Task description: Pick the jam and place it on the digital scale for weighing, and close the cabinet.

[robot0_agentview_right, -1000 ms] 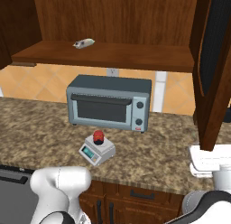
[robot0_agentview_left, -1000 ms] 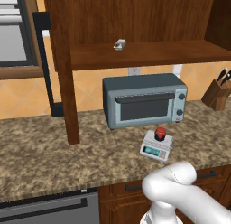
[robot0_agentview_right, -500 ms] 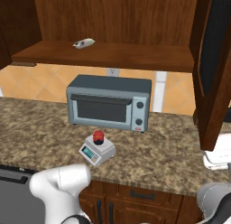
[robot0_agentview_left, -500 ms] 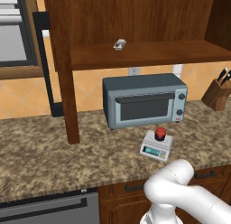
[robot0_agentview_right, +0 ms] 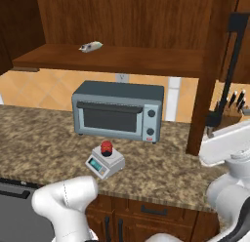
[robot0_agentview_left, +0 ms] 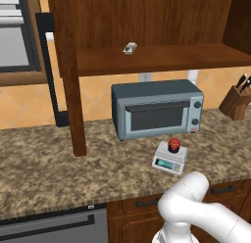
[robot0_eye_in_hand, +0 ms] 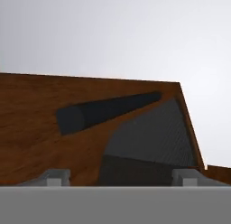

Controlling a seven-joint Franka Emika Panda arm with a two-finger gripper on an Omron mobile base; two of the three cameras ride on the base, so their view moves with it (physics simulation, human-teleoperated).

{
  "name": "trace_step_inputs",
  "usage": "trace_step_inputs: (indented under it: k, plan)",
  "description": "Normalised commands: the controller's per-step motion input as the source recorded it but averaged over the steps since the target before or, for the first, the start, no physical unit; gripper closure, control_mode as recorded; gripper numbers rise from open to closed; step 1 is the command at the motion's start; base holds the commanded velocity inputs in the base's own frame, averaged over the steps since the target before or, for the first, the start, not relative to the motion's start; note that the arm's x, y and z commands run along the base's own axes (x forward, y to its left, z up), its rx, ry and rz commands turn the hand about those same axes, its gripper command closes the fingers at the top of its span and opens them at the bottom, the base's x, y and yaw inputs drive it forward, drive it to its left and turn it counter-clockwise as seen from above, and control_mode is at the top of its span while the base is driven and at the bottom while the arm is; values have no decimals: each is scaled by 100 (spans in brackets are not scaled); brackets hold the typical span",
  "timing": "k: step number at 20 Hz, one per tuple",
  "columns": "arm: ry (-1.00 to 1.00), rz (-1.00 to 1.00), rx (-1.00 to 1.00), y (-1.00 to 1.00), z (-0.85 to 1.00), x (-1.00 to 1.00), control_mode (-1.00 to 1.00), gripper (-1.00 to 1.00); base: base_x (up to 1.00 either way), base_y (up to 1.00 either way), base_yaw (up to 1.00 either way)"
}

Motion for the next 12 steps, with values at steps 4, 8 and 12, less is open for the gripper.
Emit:
trace_step_inputs:
  k: [4, 8, 12]
  plan:
    - [22, -3, -41, 100, 91, 5, -100, -100, 0, 0, 0]
    - [45, -16, -42, 100, 73, 23, -100, -100, 0, 0, 0]
    - [50, -16, -43, 100, 26, 57, -100, -100, 0, 0, 0]
